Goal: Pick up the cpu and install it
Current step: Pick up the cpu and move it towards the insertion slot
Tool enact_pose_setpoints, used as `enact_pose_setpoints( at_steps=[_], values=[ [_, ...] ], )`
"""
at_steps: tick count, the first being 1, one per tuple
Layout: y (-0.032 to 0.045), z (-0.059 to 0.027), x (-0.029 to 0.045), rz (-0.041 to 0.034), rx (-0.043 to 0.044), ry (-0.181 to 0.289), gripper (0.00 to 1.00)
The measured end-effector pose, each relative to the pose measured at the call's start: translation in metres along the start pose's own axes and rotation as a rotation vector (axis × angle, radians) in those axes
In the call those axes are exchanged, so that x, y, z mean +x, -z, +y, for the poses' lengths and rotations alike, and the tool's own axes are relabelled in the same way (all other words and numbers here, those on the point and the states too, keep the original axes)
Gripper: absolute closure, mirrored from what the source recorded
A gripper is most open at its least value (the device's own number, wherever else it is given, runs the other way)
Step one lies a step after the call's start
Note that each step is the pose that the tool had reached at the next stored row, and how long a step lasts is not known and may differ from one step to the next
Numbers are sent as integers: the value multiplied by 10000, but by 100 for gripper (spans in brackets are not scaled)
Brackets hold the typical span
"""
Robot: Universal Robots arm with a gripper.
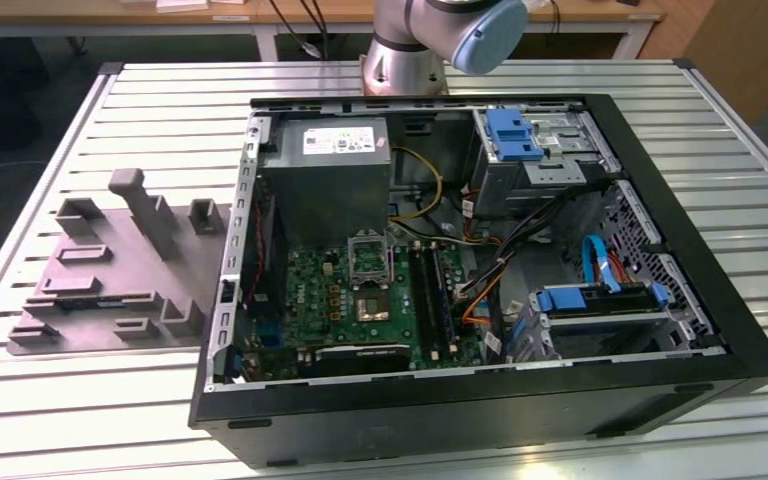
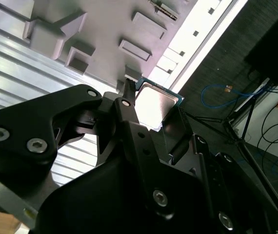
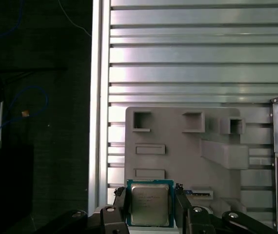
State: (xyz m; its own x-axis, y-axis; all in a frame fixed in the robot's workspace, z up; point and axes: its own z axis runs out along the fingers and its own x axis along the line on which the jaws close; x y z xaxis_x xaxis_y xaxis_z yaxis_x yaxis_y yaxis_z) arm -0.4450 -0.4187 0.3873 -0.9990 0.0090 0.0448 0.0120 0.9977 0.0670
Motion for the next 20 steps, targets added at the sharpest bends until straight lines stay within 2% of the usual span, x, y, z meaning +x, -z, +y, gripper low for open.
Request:
enact_pose_setpoints(
  at_steps=[20],
  values=[
    [2,0,-63,0,-1,0,53]
  ],
)
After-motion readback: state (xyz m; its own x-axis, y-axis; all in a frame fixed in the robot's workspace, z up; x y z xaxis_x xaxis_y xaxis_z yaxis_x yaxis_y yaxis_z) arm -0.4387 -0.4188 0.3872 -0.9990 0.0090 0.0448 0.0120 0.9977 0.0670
